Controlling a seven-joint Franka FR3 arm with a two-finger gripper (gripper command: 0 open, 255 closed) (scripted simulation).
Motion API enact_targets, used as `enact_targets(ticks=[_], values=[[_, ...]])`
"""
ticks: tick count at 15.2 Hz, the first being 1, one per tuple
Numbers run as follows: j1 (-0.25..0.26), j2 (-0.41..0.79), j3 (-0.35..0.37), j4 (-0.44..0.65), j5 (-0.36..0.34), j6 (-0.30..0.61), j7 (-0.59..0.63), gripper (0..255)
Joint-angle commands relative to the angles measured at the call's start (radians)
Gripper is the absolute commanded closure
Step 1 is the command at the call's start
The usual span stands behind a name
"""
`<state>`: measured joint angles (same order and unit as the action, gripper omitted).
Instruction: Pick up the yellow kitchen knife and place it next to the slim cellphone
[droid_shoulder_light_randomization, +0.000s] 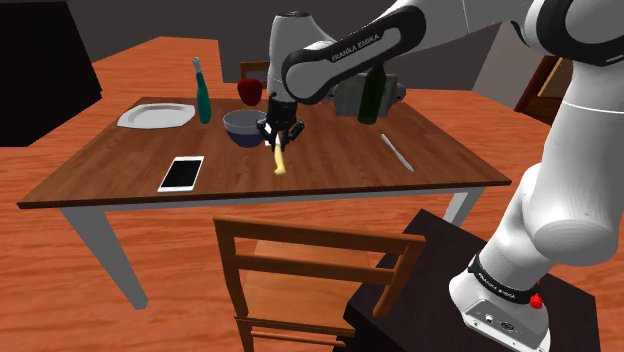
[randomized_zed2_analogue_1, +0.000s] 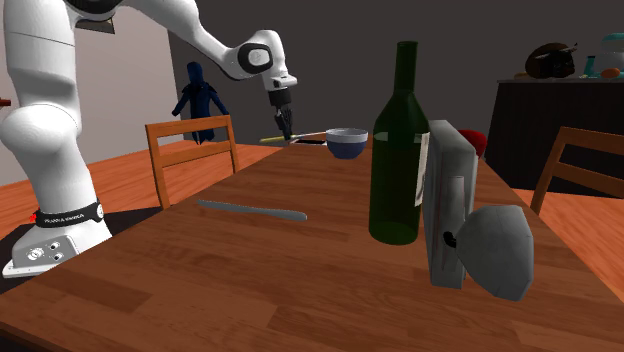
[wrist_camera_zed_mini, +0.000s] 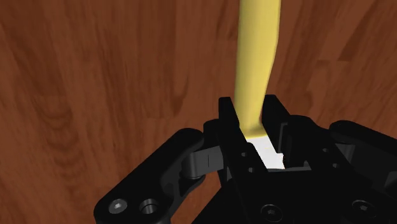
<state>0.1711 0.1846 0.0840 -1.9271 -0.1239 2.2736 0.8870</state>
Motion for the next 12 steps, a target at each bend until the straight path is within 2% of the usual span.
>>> enact_targets(ticks=[1, 12], values=[[0.002, 0.01, 0.0, -0.013, -0.004, 0.022, 0.008, 255], [0.005, 0.073, -0.006, -0.066, -0.024, 0.138, 0.029, 255]])
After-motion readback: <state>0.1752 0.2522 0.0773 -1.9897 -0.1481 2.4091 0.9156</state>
